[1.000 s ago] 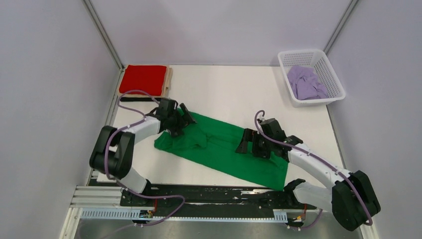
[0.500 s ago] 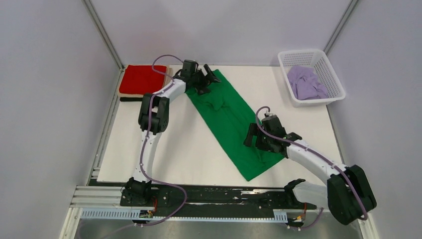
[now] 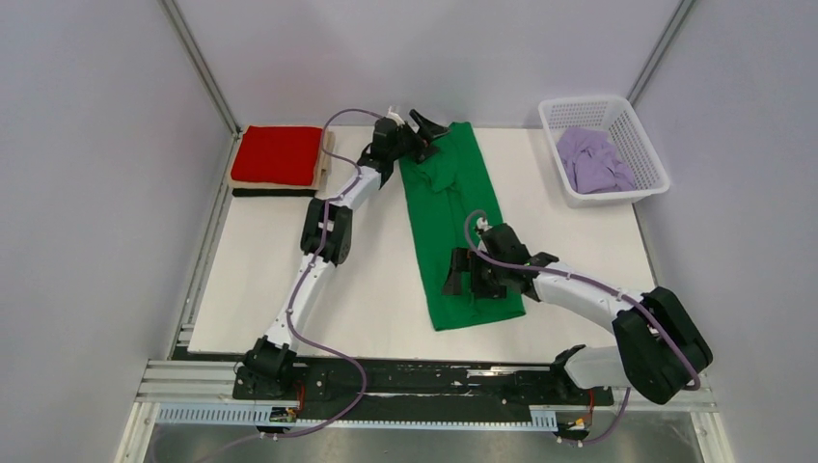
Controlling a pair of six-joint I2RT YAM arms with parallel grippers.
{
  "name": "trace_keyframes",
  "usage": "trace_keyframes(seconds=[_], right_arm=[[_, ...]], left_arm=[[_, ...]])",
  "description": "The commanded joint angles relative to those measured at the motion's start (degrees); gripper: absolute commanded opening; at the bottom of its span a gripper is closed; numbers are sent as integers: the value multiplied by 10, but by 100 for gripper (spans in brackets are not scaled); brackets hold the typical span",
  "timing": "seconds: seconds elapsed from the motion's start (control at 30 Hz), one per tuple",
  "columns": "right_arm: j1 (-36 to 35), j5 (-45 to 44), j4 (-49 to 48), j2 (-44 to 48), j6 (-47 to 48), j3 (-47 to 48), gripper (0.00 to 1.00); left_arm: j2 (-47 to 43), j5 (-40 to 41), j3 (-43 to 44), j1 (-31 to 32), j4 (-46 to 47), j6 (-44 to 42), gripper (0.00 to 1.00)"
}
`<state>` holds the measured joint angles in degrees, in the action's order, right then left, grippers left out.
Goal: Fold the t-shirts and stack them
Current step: Rotate the tshirt 80 degrees
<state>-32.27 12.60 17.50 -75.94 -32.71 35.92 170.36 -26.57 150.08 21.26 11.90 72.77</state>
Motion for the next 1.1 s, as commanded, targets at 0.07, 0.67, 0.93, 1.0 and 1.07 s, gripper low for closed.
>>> trace_keyframes(seconds=[0.07,0.67,0.93,1.0,1.07], right_arm=[[-96,54,-56,-11,-43,15,100],[-138,-124,117,97,-82,41,93],[-136,-172,215,158,-115,1,74],[-135,-181,228,165,-118,-3,69],[-133,-186,235,170,-119,-7,66]], left_arm=[[-10,43,-3,10,-32,-69,100],[-463,87,-319,77,-361,-371,100],[-774,240,-781,197,-355,-316,97],[-832,257,-864,241,-362,-293,96],[-873,255,-935,274,-370,-266,93]])
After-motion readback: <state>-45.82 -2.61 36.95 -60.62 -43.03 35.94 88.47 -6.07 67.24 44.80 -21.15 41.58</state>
